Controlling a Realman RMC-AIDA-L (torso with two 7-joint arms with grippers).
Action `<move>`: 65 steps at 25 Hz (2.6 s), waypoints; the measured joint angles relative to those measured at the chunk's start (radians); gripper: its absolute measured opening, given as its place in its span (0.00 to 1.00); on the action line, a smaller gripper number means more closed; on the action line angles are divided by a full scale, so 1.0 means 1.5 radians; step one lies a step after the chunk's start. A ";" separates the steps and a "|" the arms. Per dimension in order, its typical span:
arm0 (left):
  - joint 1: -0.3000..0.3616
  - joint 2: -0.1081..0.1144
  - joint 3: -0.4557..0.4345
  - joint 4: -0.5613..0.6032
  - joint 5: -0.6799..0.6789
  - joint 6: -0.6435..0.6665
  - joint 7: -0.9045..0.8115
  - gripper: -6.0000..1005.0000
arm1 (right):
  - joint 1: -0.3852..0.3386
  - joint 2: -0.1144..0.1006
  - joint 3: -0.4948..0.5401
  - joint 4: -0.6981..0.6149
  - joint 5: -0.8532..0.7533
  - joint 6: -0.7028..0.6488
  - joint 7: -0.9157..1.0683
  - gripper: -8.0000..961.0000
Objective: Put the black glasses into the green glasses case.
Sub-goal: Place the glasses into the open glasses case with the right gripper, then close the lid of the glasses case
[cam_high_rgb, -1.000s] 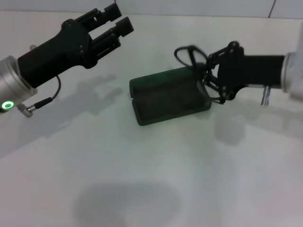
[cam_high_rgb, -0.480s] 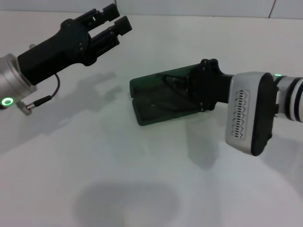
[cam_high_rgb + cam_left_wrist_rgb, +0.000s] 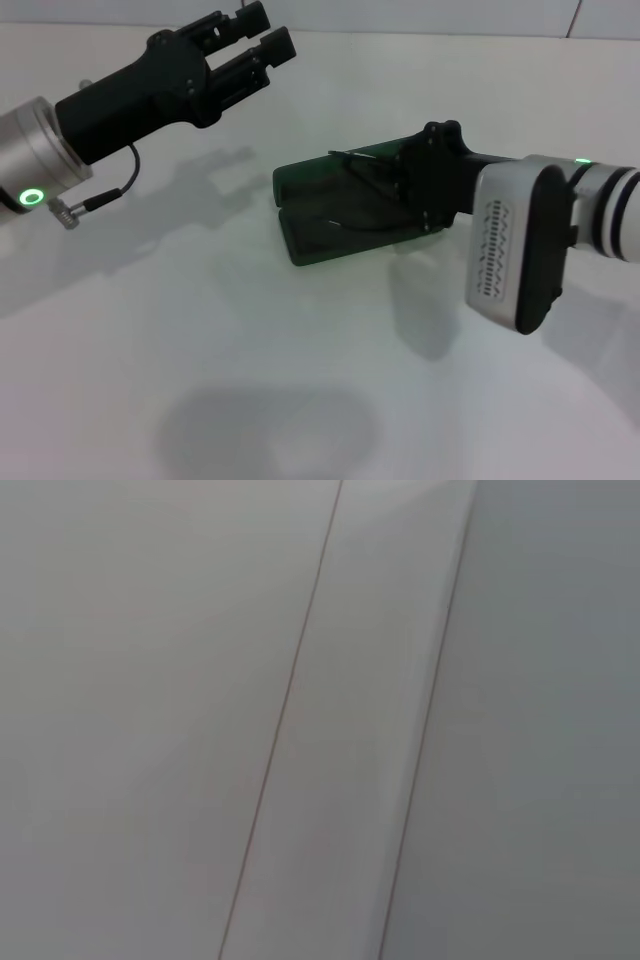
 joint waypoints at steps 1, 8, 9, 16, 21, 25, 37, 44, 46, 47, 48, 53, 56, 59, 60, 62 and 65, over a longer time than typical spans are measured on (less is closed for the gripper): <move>-0.001 0.000 0.000 0.000 0.001 -0.002 0.000 0.56 | 0.000 0.000 0.000 0.000 0.000 0.000 0.000 0.15; -0.010 0.000 0.001 0.000 0.001 -0.007 -0.001 0.56 | 0.013 0.001 -0.081 0.026 0.000 0.121 -0.034 0.15; -0.010 0.000 0.000 0.000 0.001 -0.009 -0.001 0.56 | 0.014 0.001 -0.083 0.028 -0.002 0.122 -0.037 0.15; -0.013 -0.001 0.000 0.000 0.001 -0.010 -0.001 0.56 | 0.020 0.002 -0.097 0.047 -0.021 0.141 -0.041 0.15; -0.015 -0.003 0.000 0.000 0.001 -0.015 -0.001 0.56 | 0.023 0.002 -0.112 0.057 -0.024 0.170 -0.041 0.15; -0.016 -0.006 0.001 0.000 0.001 -0.020 0.000 0.56 | 0.017 0.002 -0.114 0.056 -0.021 0.170 -0.038 0.16; -0.017 -0.009 0.000 0.000 0.001 -0.025 -0.001 0.56 | -0.004 -0.001 -0.082 0.026 0.022 0.100 -0.034 0.29; -0.018 -0.012 0.000 0.000 0.001 -0.025 -0.001 0.56 | -0.009 -0.001 0.020 0.020 0.102 -0.063 -0.033 0.30; -0.018 -0.014 0.000 0.000 0.001 -0.026 -0.001 0.56 | -0.010 -0.002 0.069 0.027 0.132 -0.135 -0.033 0.30; -0.018 -0.014 0.000 0.000 0.001 -0.028 -0.001 0.56 | -0.010 -0.002 0.109 0.036 0.152 -0.190 -0.030 0.30; -0.018 -0.015 0.001 0.000 0.001 -0.030 -0.001 0.56 | -0.008 -0.002 0.151 0.047 0.168 -0.242 -0.024 0.31; -0.019 -0.018 0.002 -0.001 0.007 -0.117 -0.022 0.56 | 0.030 -0.005 0.380 0.157 0.198 -0.463 0.030 0.31; -0.041 -0.018 0.004 -0.001 0.066 -0.204 -0.077 0.56 | 0.065 -0.004 0.522 0.263 0.213 -0.521 0.036 0.32; -0.079 -0.018 0.004 -0.001 0.148 -0.292 -0.154 0.56 | 0.076 -0.005 0.602 0.322 0.240 -0.511 0.037 0.33; -0.090 -0.018 0.004 -0.001 0.167 -0.311 -0.173 0.56 | 0.078 -0.005 0.620 0.335 0.249 -0.506 0.037 0.33; -0.117 -0.022 0.004 -0.001 0.229 -0.352 -0.216 0.56 | 0.078 -0.005 0.634 0.349 0.273 -0.502 0.037 0.33; -0.149 -0.031 0.008 -0.001 0.291 -0.377 -0.241 0.56 | 0.076 -0.005 0.637 0.361 0.297 -0.501 0.037 0.34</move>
